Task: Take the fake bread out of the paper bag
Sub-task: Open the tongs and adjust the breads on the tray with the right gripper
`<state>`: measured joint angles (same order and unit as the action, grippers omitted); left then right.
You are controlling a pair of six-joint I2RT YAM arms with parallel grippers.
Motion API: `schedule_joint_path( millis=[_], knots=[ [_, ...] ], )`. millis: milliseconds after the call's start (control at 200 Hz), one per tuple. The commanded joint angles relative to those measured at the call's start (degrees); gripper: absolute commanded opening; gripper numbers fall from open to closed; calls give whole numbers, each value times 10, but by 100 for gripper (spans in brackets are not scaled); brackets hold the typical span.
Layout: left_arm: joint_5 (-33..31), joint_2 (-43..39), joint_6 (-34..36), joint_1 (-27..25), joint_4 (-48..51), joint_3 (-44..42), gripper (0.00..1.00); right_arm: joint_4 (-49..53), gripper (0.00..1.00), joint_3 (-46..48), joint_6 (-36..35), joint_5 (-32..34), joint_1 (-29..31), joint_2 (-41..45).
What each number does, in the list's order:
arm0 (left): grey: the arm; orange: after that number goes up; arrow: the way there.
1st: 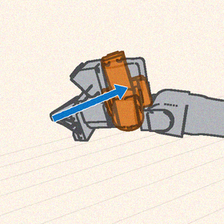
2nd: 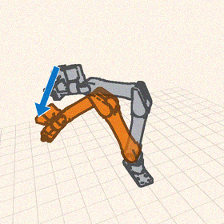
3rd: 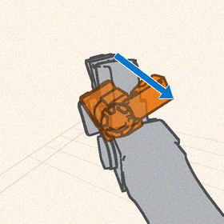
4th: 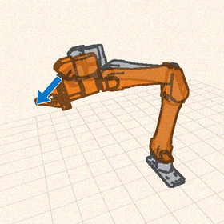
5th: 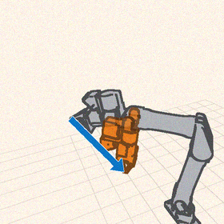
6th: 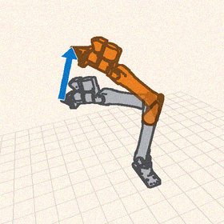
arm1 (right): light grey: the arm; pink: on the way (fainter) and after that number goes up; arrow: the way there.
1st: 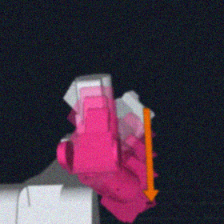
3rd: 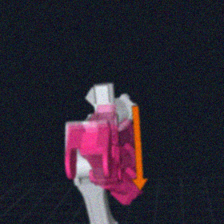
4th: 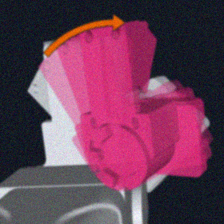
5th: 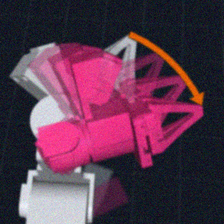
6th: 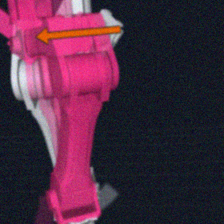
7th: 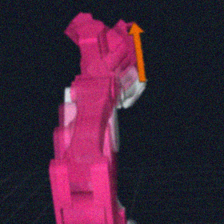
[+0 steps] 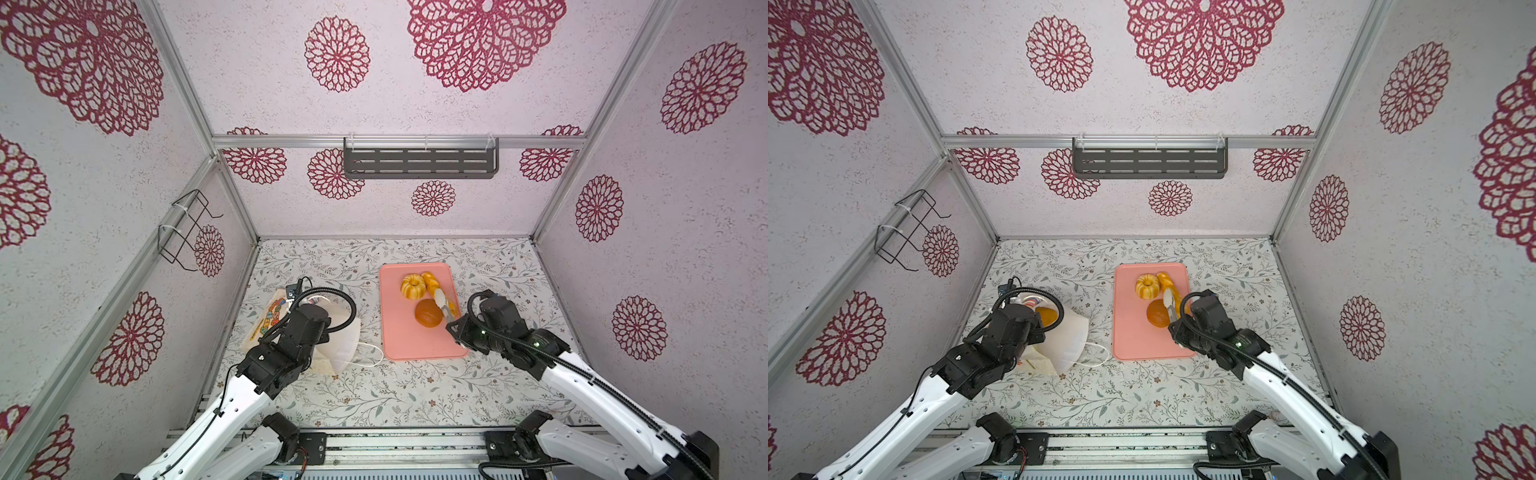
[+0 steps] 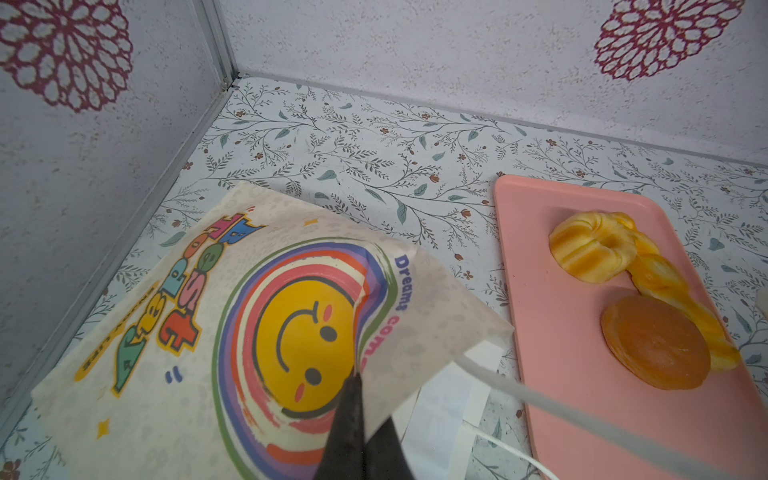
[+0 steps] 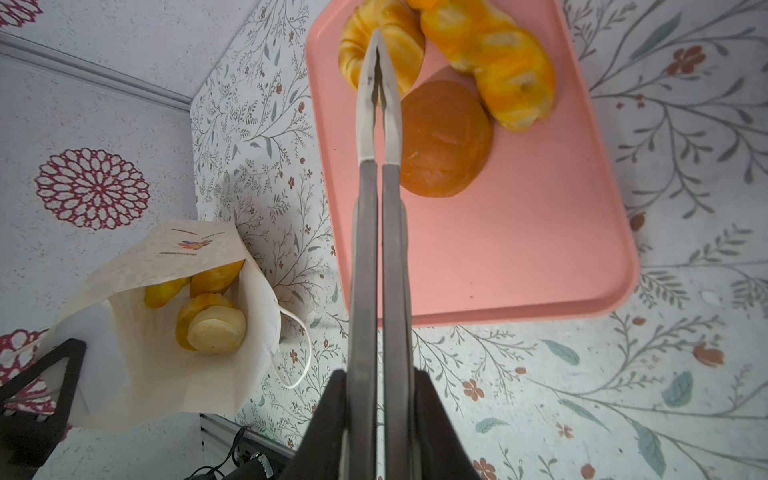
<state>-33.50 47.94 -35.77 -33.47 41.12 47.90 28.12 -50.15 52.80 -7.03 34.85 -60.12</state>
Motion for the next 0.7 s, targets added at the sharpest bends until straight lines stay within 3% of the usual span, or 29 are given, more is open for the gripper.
schedule_joint_path(
  millis=[0,315,695],
  knots=[
    [-3,-12,-7,2,1,6,0,-8,0,-72,-104,-75,-4,-65],
    [-6,-22,-13,2,13,12,0,-105,0,-164,-92,-131,16,-246],
    [7,-14,-15,2,13,18,0,-70,0,-262,-84,-11,35,-374]
  ],
)
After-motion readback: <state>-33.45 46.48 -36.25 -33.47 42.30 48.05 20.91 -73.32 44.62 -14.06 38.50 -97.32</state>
